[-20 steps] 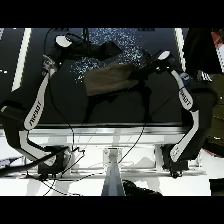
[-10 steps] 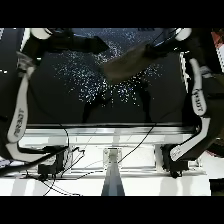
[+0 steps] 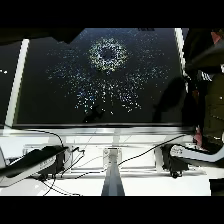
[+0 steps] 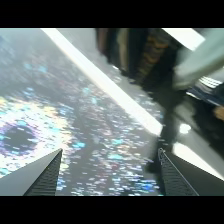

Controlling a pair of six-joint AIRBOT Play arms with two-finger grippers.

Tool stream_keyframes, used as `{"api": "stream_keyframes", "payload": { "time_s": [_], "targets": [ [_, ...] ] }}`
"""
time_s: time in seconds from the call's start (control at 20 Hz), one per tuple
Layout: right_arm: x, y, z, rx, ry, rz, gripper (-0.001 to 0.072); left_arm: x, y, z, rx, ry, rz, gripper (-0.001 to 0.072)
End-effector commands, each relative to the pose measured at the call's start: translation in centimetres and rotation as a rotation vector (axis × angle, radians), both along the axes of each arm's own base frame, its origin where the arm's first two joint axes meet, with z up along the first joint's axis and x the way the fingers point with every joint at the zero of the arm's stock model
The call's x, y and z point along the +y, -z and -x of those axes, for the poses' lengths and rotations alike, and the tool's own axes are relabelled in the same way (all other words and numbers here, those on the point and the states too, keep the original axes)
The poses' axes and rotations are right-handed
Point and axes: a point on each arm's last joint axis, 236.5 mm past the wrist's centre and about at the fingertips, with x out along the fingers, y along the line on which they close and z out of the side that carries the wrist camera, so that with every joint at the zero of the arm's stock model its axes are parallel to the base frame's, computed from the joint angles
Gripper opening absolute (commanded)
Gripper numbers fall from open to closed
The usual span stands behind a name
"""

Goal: Fold the clothes and pants, and hang the long-sleeved shirts on hangers.

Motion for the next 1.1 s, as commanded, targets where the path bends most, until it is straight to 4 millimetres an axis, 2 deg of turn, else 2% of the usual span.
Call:
{"api": "stream_keyframes", "payload": {
  "time_s": [0.0,0.1,0.2,0.25,0.3,0.35,0.4,0.45,0.5,0.65,0.75,0.8,0.85,0.95,1.05],
  "targets": [
    [-8.6,-5.7,11.8,-0.027,0.372,0.145,0.0011,1.7,-2.5,1.8,-0.09,-0.043,-0.042,0.0696],
    [-10.2,-5.7,17.0,0.018,0.497,0.121,0.0011,1.7,-2.7,1.9,-0.093,-0.042,-0.04,0.0696],
    [-10.5,-3.7,21.5,0.121,0.597,0.035,0.0011,1.7,-2.5,1.8,-0.089,-0.042,-0.041,0.0696],
    [-10.4,-2.9,22.9,0.161,0.626,-0.002,0.0012,1.7,-2.5,1.8,-0.089,-0.042,-0.041,0.0696],
    [-10.4,-2.3,23.8,0.188,0.647,-0.028,0.005,1.7,-2.5,1.8,-0.089,-0.042,-0.041,0.0696],
    [-10.4,-1.9,24.3,0.201,0.658,-0.04,0.0181,1.6,-2.5,1.8,-0.088,-0.042,-0.041,0.0696],
    [-10.4,-1.9,24.4,0.203,0.661,-0.042,0.0344,1.7,-2.5,1.8,-0.089,-0.042,-0.041,0.0696],
    [-10.5,-2.0,24.3,0.196,0.659,-0.039,0.044,1.6,-2.5,1.8,-0.088,-0.042,-0.041,0.0696],
    [-10.4,-2.0,23.9,0.184,0.648,-0.043,0.0468,1.7,-2.5,1.8,-0.088,-0.042,-0.041,0.0696],
    [-10.5,-2.5,22.6,0.133,0.617,-0.043,0.0466,1.7,-2.5,1.8,-0.089,-0.042,-0.041,0.0696],
    [-10.0,-3.1,20.5,0.064,0.555,-0.061,0.0429,1.6,-2.5,1.8,-0.088,-0.042,-0.041,0.0696],
    [-9.3,-3.2,19.3,0.047,0.516,-0.076,0.0368,1.7,-2.5,1.8,-0.088,-0.042,-0.04,0.0696],
    [-8.2,-3.2,17.8,0.04,0.46,-0.086,0.0231,1.7,-2.5,1.8,-0.089,-0.042,-0.041,0.0696],
    [-5.7,-3.4,14.6,0.032,0.349,-0.077,0.001,1.7,-2.5,1.8,-0.089,-0.042,-0.041,0.0696],
    [-1.4,-3.8,10.4,0.013,0.188,-0.061,0.0011,1.6,-2.5,1.8,-0.088,-0.042,-0.041,0.0696]
  ]
}}
